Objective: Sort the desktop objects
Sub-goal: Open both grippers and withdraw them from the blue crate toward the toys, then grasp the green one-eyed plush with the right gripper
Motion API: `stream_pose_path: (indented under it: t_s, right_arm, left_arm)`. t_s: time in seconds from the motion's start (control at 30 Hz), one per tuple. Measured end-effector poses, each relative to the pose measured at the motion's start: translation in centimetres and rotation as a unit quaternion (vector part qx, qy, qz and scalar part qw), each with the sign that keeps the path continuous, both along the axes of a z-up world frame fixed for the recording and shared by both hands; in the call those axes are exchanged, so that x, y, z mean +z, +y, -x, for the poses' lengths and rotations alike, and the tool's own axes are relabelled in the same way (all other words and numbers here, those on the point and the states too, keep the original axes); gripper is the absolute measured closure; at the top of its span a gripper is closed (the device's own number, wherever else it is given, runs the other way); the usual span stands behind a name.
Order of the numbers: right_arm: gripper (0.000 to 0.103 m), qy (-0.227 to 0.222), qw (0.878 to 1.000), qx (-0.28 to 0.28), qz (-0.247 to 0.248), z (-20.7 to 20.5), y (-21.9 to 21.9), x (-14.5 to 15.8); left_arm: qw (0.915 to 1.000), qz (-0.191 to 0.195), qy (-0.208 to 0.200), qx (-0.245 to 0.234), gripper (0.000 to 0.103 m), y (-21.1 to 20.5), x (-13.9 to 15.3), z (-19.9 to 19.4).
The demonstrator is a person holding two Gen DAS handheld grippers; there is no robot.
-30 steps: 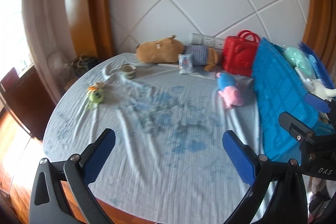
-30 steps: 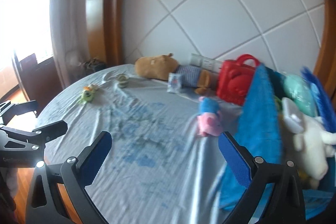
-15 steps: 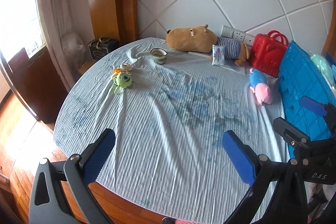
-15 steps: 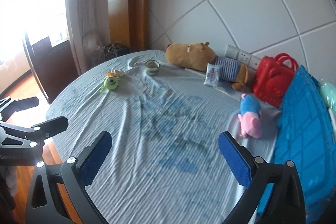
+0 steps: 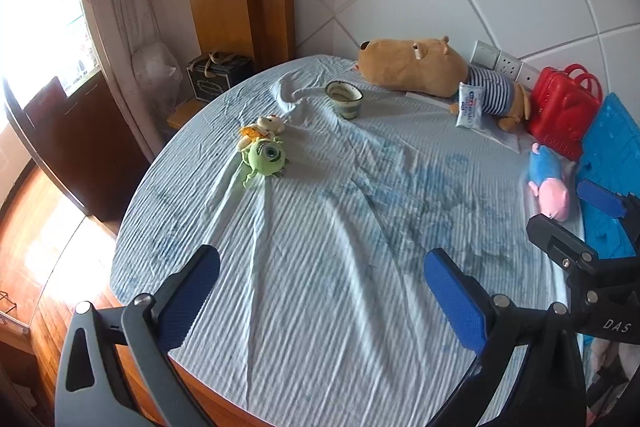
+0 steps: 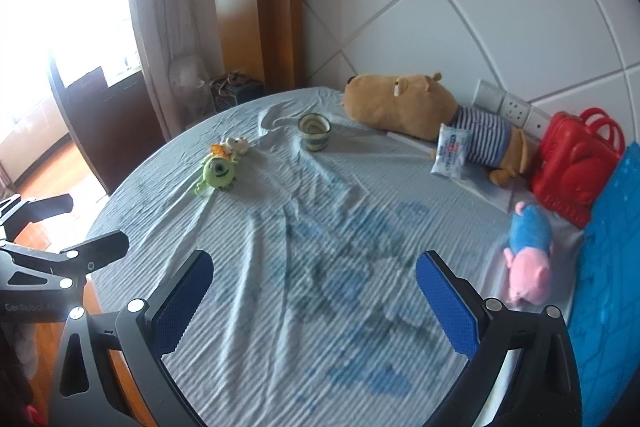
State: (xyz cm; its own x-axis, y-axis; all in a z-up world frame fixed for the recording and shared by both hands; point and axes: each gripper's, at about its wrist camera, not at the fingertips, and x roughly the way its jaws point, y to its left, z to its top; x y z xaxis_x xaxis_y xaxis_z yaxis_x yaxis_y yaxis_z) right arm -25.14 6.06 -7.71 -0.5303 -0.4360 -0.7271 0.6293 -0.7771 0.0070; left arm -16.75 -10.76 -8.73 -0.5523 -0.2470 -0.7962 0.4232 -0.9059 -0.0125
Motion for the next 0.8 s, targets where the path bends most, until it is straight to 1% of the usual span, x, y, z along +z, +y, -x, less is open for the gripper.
stream_pose_path:
  t_s: [0.1,0.27,0.43,0.57,0.7,0.8]
  right_arm:
    - [0.0,-0.007,1.0,0.0,-0.013,0.9,-2.3,-1.1]
    - [0.0,-0.016,0.999,-0.03,-0.014,2.1,-6.1,-2.4]
    - [0.0,-0.026,0.995,-0.093,-0.013,2.3,-10.6,-3.8]
    - [0.0,-0.04,0.99,-0.137,-0.012,2.1,-13.8,-4.7]
    - [0.0,-0.052,0.986,-0.155,-0.018,2.0,-16.6,-5.5]
    - [0.0,-0.059,0.986,-0.153,-0.02,2.5,-18.2,-6.3]
  left_arm:
    - [0.9999,-0.007,-0.007,-0.004,0.0,-2.2,-0.9,1.1]
    - [0.9992,-0.003,-0.016,-0.037,0.0,-6.7,-2.0,3.3]
    - [0.9951,0.008,-0.022,-0.096,0.0,-12.8,-2.8,5.3]
    - [0.9907,0.001,-0.043,-0.129,0.0,-17.5,-4.0,6.4]
    - [0.9867,0.004,-0.057,-0.152,0.001,-20.1,-5.1,7.6]
    - [0.9848,0.009,-0.063,-0.162,0.001,-21.4,-5.9,8.3]
